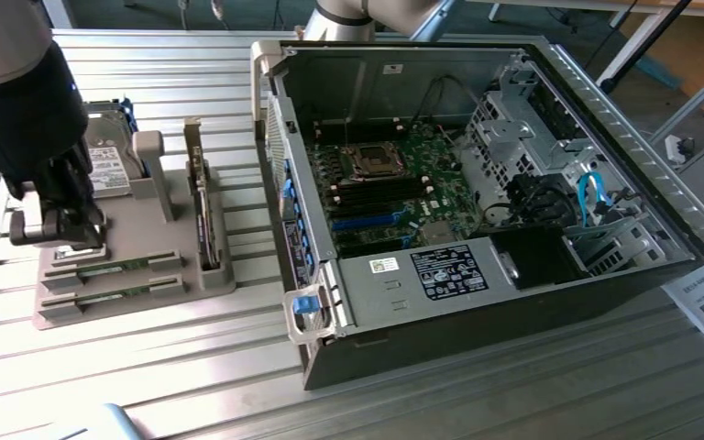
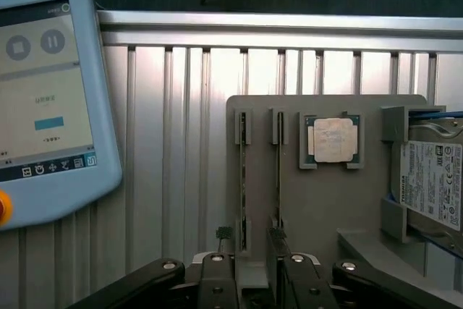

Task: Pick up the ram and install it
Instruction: 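Pick up the ram and move it above insertion slot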

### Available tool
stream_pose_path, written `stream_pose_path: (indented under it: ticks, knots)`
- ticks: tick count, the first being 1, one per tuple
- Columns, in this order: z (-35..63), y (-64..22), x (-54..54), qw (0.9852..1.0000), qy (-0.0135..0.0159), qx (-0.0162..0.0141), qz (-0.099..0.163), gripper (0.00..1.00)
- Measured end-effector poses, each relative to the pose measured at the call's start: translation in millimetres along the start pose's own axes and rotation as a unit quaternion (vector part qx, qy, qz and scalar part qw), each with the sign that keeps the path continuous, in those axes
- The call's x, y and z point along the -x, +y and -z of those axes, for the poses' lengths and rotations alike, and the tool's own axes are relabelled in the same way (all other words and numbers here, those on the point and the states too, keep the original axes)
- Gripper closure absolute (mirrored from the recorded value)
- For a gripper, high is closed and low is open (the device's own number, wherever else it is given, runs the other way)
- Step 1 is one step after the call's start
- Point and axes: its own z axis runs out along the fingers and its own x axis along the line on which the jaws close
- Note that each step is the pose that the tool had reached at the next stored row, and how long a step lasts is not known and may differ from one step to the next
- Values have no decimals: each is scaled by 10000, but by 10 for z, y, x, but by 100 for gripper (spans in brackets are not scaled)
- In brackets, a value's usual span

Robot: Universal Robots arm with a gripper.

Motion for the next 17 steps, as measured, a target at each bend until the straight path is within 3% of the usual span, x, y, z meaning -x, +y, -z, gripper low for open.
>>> stream_pose_path:
  ticks: [14, 17]
  knots:
    - [-347, 6, -151, 10000, -24, -1, 0, 69]
    - [-364, 7, -155, 10000, -26, 0, -1, 69]
